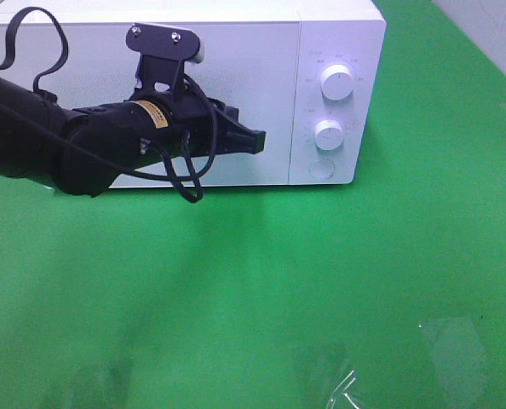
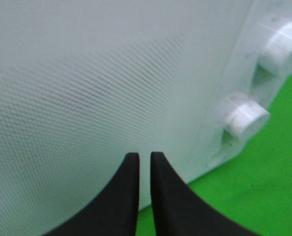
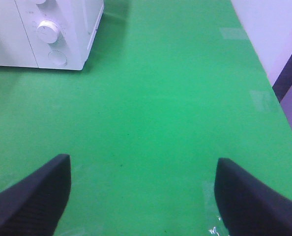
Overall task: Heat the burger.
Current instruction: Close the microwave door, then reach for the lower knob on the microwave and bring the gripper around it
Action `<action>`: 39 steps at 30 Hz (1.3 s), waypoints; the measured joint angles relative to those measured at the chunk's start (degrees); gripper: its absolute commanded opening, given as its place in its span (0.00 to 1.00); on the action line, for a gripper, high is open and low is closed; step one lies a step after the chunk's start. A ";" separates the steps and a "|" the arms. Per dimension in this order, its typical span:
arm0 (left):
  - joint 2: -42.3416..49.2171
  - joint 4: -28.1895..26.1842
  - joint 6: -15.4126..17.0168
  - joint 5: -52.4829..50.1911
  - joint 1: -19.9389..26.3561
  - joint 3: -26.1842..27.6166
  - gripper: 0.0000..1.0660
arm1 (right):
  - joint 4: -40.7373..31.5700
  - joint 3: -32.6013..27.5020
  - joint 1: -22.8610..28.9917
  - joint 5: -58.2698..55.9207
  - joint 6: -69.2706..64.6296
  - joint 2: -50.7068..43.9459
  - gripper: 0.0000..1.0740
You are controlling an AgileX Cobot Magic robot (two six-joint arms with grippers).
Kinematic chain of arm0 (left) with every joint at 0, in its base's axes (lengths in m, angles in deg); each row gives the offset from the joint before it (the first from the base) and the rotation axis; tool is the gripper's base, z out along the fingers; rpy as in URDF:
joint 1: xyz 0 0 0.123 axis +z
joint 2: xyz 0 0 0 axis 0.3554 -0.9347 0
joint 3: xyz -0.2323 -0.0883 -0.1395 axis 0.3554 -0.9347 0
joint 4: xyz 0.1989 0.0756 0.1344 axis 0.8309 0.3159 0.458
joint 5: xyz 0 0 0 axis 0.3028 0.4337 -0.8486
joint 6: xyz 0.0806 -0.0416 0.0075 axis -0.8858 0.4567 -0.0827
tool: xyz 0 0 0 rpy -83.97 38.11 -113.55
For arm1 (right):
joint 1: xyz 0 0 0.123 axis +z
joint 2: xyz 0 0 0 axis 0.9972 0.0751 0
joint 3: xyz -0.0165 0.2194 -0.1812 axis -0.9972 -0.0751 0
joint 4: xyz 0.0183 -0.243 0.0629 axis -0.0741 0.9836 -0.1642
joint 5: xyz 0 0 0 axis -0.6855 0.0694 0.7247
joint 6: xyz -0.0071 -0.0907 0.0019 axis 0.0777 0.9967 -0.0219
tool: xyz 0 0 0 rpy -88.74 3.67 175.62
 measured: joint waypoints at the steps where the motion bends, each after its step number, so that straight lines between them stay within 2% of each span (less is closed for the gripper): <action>1: 0.00 0.00 0.00 0.00 0.00 0.00 0.21 | 0.00 0.00 0.00 0.00 0.00 0.00 0.71; 2: 1.32 0.00 0.00 2.81 -1.20 -1.60 0.44 | 0.00 0.00 0.00 0.00 0.00 0.00 0.71; 3: 1.32 0.00 0.00 2.81 -1.20 -1.60 0.44 | 0.00 0.00 0.00 0.00 0.00 0.00 0.71; 4: 2.35 0.57 0.00 6.13 -2.06 -2.98 0.58 | 0.00 0.00 0.00 0.00 0.00 0.00 0.71; 5: 2.86 0.80 0.00 7.79 -2.41 -3.72 0.83 | 0.00 0.00 0.00 0.00 0.00 0.00 0.71; 6: 2.86 0.80 0.00 7.79 -2.41 -3.72 0.83 | 0.00 0.00 0.00 0.00 0.00 0.00 0.71; 7: 4.01 1.03 0.00 12.20 -2.64 -4.70 0.95 | 0.00 0.00 0.00 0.00 0.00 0.00 0.71; 8: 4.01 1.03 0.00 12.20 -2.64 -4.70 0.95 | 0.00 0.00 0.00 0.00 0.00 0.00 0.71; 9: 5.21 1.03 0.00 17.82 -2.81 -4.98 0.94 | 0.00 0.00 0.00 0.00 0.00 0.00 0.71; 11: 5.67 1.03 0.00 20.11 -2.81 -5.04 0.93 | 0.00 0.00 0.00 0.00 0.00 0.00 0.71; 12: 7.16 1.15 0.00 25.95 -2.81 -5.04 0.93 | 0.00 0.00 0.00 0.00 0.00 0.00 0.71; 13: 7.16 1.15 0.00 25.95 -2.81 -5.04 0.93 | 0.00 0.00 0.00 0.00 0.00 0.00 0.71; 16: 10.89 1.20 0.00 36.50 -2.81 -5.04 0.93 | 0.00 0.00 0.00 0.00 0.00 0.00 0.71; 17: 10.89 1.20 0.00 36.50 -2.81 -5.04 0.93 | 0.00 0.00 0.00 0.00 0.00 0.00 0.71; 19: 15.30 1.38 0.00 46.64 -2.81 -5.04 0.93 | 0.00 0.00 0.00 0.00 0.00 0.00 0.71; 22: 16.27 1.60 0.00 49.33 -2.81 -5.04 0.93 | 0.00 0.00 0.00 0.00 0.00 0.00 0.71; 26: 22.86 4.13 0.17 60.96 -2.35 -5.04 0.93 | 0.00 0.00 0.00 0.00 0.00 0.00 0.71; 29: 23.55 4.13 0.34 62.51 -1.83 -5.04 0.93 | 0.00 0.00 0.00 0.00 0.00 0.00 0.71; 30: 25.10 4.13 0.92 65.20 0.06 -5.04 0.93 | 0.00 0.00 0.00 0.00 0.00 0.00 0.71; 31: 25.10 4.13 0.92 65.20 0.06 -5.04 0.93 | 0.00 0.00 0.00 0.00 0.00 0.00 0.71; 32: 26.47 4.24 1.20 68.12 2.86 -5.04 0.93 | 0.00 0.00 0.00 0.00 0.00 0.00 0.71; 33: 26.47 4.24 1.20 68.12 2.86 -5.04 0.93 | 0.00 0.00 0.00 0.00 0.00 0.00 0.71; 34: 27.85 4.35 1.32 70.93 6.59 -5.04 0.93 | 0.00 0.00 0.00 0.00 0.00 0.00 0.71; 35: 27.85 4.35 1.32 70.93 6.59 -5.04 0.93 | 0.00 0.00 0.00 0.00 0.00 0.00 0.71; 36: 29.28 4.35 1.32 73.28 10.31 -5.04 0.93 | 0.00 0.00 0.00 0.00 0.00 0.00 0.71; 37: 29.28 4.35 1.32 73.28 10.31 -5.04 0.93 | 0.00 0.00 0.00 0.00 0.00 0.00 0.71; 38: 30.71 4.35 1.32 75.80 14.32 -5.04 0.93 | 0.00 0.00 0.00 0.00 0.00 0.00 0.71; 39: 30.71 4.35 1.32 75.80 14.32 -5.04 0.93 | 0.00 0.00 0.00 0.00 0.00 0.00 0.71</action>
